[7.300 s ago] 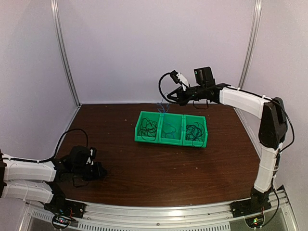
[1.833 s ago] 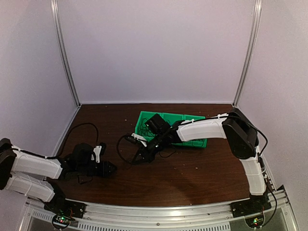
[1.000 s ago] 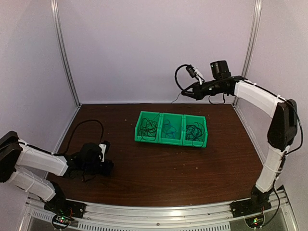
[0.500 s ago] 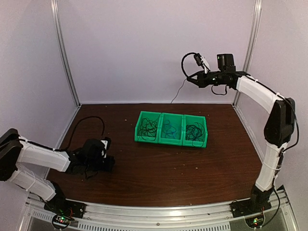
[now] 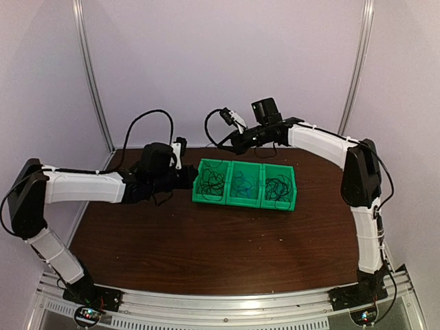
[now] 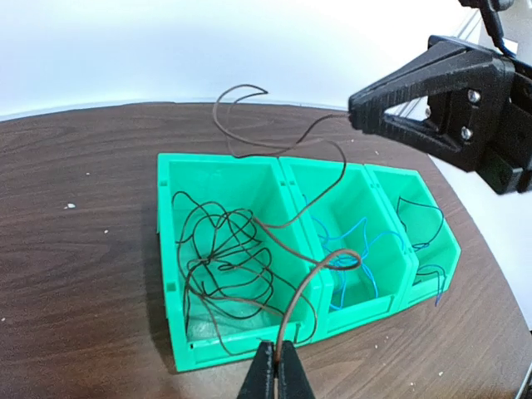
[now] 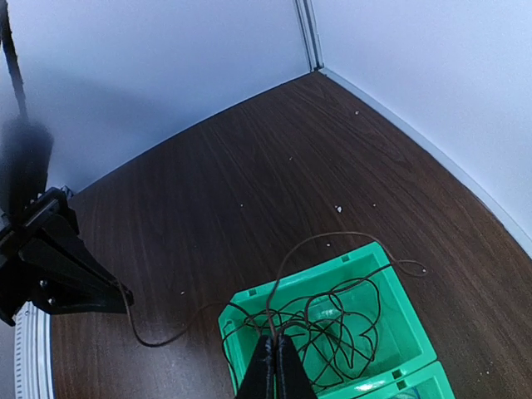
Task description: Untangle the cables
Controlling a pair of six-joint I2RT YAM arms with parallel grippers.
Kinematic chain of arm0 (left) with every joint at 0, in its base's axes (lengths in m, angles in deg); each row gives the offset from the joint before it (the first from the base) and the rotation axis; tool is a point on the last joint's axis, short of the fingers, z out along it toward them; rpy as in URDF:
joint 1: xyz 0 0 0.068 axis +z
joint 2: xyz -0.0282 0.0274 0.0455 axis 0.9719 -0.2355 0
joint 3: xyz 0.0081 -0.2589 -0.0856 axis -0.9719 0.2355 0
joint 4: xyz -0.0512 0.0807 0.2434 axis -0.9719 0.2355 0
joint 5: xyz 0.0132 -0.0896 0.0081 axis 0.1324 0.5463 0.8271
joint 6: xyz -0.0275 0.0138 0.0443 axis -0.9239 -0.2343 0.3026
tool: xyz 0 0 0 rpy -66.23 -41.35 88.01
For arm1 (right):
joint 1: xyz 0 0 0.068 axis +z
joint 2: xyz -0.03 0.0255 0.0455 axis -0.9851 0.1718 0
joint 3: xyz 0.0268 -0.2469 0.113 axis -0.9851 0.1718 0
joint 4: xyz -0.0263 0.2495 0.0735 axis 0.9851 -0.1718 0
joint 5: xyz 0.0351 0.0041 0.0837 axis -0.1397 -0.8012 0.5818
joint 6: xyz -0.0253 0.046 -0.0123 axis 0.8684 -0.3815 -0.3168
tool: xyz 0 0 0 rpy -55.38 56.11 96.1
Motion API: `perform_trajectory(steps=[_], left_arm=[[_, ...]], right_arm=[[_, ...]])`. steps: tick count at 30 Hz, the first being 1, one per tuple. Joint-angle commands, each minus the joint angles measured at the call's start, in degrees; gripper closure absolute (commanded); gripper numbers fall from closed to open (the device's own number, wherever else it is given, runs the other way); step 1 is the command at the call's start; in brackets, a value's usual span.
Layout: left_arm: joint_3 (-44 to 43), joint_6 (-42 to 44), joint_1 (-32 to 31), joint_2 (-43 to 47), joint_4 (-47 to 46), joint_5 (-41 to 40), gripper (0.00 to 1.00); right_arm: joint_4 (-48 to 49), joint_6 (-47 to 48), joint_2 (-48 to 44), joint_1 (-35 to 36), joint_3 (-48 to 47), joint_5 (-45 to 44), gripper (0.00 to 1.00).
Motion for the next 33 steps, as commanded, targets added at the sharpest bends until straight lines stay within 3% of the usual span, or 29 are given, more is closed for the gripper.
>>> perform_trajectory(steps=[1, 12, 21, 27, 33], left_arm=[[-8.26, -0.10, 0.87, -9.02, 2.16, 2.58, 1.00], [-16.18, -4.99, 1.10, -18.20, 3.23, 2.57, 1.00], [-13.34, -7.33, 1.06, -16.26, 3.72, -0.23, 1.00], [-8.00, -8.79, 1.06, -14.19, 2.77, 0.42, 1.00], [-11.36, -8.81, 1.06, -17.92, 2.22, 1.78, 1.00]], right_arm=[[-2.00, 0.53, 3.89, 0.13, -3.46, -2.14, 1.00], [-3.56, 0.20, 11.10, 1.16, -3.91, -0.52, 1.00], [-4.30, -0.39, 14.09, 3.68, -5.10, 0.76, 1.00], [-5.66, -0.79, 15.24, 4.74, -6.16, -3.10, 1.00], [-6.08, -1.95, 14.92, 4.77, -6.46, -8.30, 0.99]])
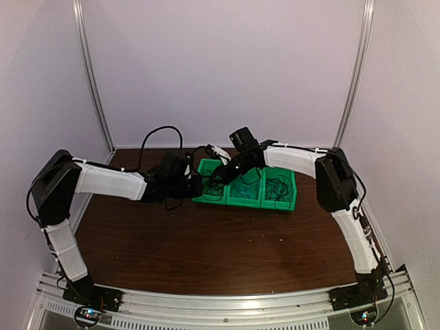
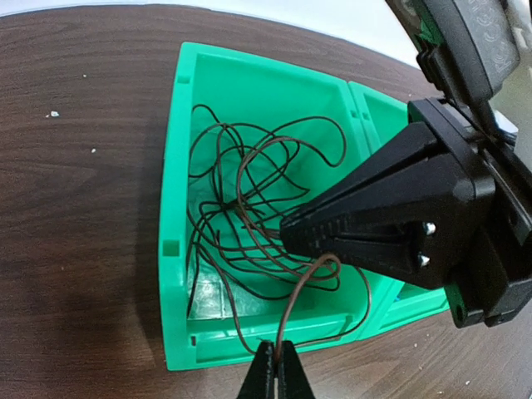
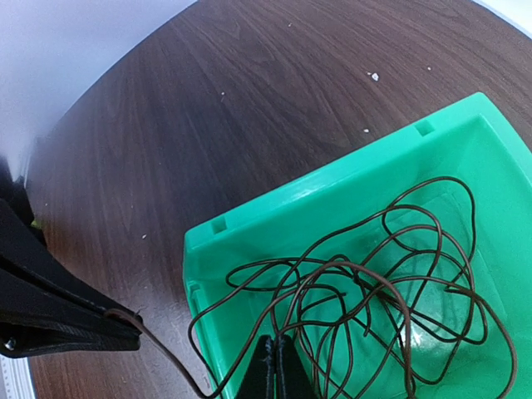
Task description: Untangle the cables
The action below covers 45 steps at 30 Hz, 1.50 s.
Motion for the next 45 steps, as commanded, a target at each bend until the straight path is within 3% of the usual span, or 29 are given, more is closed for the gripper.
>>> perform_trajectory(steps=[1, 4, 8, 12, 20, 32, 33, 38, 45], left_arm=[[-3.38, -0.62, 0.40, -2.69, -2.63, 0.79, 1.00], [-5.19, -0.52, 0.40, -4.83, -2.53, 0.79, 1.00], [-6.62, -0.26, 0.45, -6.55, -2.31, 0.31, 1.00], [-7.18, -0.17, 0.40, -7.47, -2.25, -0.33, 1.00], [-9.36, 1.06, 0.45, -9.56, -3.06, -0.16, 1.00], [-18.61, 3.79, 0.41, -15.52, 2.36, -0.25, 1.00], [-19.18, 3.89, 0.42, -15.28, 3.59, -0.51, 0.97], [-16.76, 3.05, 0.27, -9.83, 5.42, -1.39, 0.61], [-12.05, 5.32, -0.06, 0.69, 11.45, -3.15, 0.33]], right_arm=[[-0.86, -1.22, -0.33, -0.12, -1.66, -4.59, 0.96], [-1.34, -0.69, -2.97, -0.12, 0.22, -5.45, 0.89], [-5.26, 1.52, -6.46, -0.19, 1.42, -6.15, 0.69], [-9.44, 3.26, -10.22, -0.37, 2.97, -9.32, 0.61], [-12.19, 5.79, -18.35, -1.38, 8.20, -17.13, 0.56], [-9.79, 8.56, -37.34, -7.56, 21.91, -16.00, 0.53], [-9.68, 8.95, -39.00, -8.53, 23.33, -15.58, 0.52], [-7.15, 10.23, -45.86, -14.56, 31.04, -13.89, 0.48], [5.52, 6.47, -56.82, -25.33, 45.57, -10.91, 0.38]])
